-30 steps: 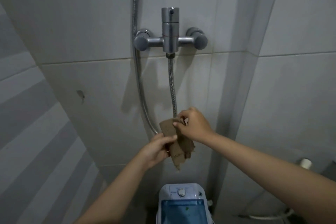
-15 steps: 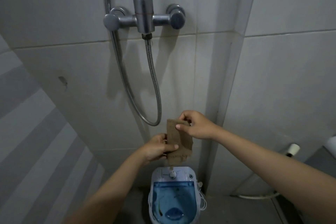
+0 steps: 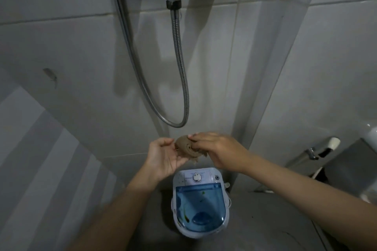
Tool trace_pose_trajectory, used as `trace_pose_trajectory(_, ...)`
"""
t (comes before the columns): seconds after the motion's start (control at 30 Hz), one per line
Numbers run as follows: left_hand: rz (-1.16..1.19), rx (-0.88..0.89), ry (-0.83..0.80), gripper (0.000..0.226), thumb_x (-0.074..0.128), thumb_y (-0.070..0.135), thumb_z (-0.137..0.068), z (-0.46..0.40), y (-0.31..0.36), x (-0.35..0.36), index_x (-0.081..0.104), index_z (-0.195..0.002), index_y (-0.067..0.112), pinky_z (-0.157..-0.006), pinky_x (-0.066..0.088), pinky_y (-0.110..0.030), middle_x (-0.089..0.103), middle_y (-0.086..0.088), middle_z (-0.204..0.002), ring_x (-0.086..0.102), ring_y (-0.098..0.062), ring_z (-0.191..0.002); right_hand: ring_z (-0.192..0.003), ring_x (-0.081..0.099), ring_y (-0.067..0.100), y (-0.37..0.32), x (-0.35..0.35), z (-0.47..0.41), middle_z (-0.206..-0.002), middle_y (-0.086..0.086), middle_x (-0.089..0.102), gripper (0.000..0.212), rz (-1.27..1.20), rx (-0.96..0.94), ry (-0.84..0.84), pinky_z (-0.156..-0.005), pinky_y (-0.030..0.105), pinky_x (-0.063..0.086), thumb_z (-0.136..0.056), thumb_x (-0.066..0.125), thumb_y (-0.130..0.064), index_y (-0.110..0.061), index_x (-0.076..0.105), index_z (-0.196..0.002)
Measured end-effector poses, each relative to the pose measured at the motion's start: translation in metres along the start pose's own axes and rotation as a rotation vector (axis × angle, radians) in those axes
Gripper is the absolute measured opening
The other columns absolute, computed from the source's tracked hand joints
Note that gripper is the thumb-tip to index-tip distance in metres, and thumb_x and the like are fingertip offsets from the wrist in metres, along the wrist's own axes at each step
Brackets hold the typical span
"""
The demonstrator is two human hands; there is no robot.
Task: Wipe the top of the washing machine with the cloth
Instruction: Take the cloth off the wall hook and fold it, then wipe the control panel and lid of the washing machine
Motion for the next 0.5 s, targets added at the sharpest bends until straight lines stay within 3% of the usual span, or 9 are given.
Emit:
trace_pose_trajectory(0.1, -0.117, -0.011, 0.021, 0.024, 0.051, 0.012, -0.088, -0.011, -0.003, -0.022, 0.061, -0.103, -0.003, -0.066, 0.061, -0.032, 0.073, -0.018, -0.084, 0.073, -0.024, -0.070, -0.134, 0.045, 0.018, 0.018, 0.038, 0.003, -0.144, 0.004, 0.050, 0.060, -0.201, 0.140, -0.047, -0.115, 0.041, 0.032, -0.070, 0.045, 0.001, -0.015, 0.058, -0.127)
trace_pose_trajectory(0.17, -0.183, 0.004, 0.052, 0.017, 0.047, 0.001, -0.091, -0.020, -0.006, -0.037, 0.061, -0.100, -0.003, -0.061, 0.061, -0.031, 0.074, -0.016, -0.081, 0.074, -0.022, -0.070, -0.134, 0.045, 0.018, 0.031, 0.057, 0.010, -0.142, 0.008, 0.051, 0.052, -0.536, 0.324, 0.036, -0.114, 0.027, 0.035, -0.075, 0.046, 0.000, -0.009, 0.059, -0.125)
trace_pose_trajectory(0.23, -0.261, 0.010, 0.068, 0.017, 0.044, -0.007, -0.091, -0.035, -0.010, -0.052, 0.059, -0.098, -0.004, -0.058, 0.060, -0.031, 0.073, -0.017, -0.078, 0.073, -0.022, -0.068, -0.129, 0.047, 0.015, 0.053, 0.079, 0.017, -0.137, 0.006, 0.051, 0.040, -0.687, 0.526, 0.187, -0.109, 0.018, 0.038, -0.086, 0.056, -0.011, -0.010, 0.056, -0.125)
trace_pose_trajectory(0.37, -0.443, 0.005, 0.087, 0.022, 0.043, -0.014, -0.089, -0.055, -0.017, -0.069, 0.058, -0.094, 0.002, -0.060, 0.061, -0.030, 0.068, -0.014, -0.084, 0.069, -0.023, -0.075, -0.128, 0.044, 0.012, 0.089, 0.152, 0.036, -0.138, -0.003, 0.046, 0.071, -1.004, 0.905, 0.139, -0.107, 0.034, 0.041, -0.082, 0.067, -0.037, -0.016, 0.035, -0.142)
trace_pose_trajectory(0.43, -0.516, 0.014, 0.044, 0.024, 0.045, -0.015, -0.088, -0.066, -0.020, -0.078, 0.058, -0.096, 0.004, -0.060, 0.060, -0.028, 0.064, -0.014, -0.092, 0.067, -0.021, -0.079, -0.112, 0.060, 0.014, 0.095, 0.183, 0.037, -0.124, 0.003, 0.060, 0.062, -1.222, 0.917, 0.106, -0.089, 0.028, 0.053, -0.081, 0.067, -0.035, -0.011, 0.046, -0.134)
trace_pose_trajectory(0.5, -0.560, 0.036, 0.007, 0.025, 0.047, -0.013, -0.088, -0.083, -0.026, -0.096, 0.059, -0.099, 0.005, -0.061, 0.059, -0.026, 0.064, -0.012, -0.095, 0.070, -0.017, -0.078, -0.089, 0.066, 0.008, 0.104, 0.210, 0.038, -0.103, 0.002, 0.066, 0.045, -1.350, 0.898, 0.139, -0.069, 0.016, 0.053, -0.086, 0.063, -0.025, -0.002, 0.055, -0.123)
Point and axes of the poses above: each hand's wrist, its own z-axis away from the middle knuckle, its own x-axis out of the palm, y = z × x, the point moved 9 cm from there along -z, towards the middle knuckle
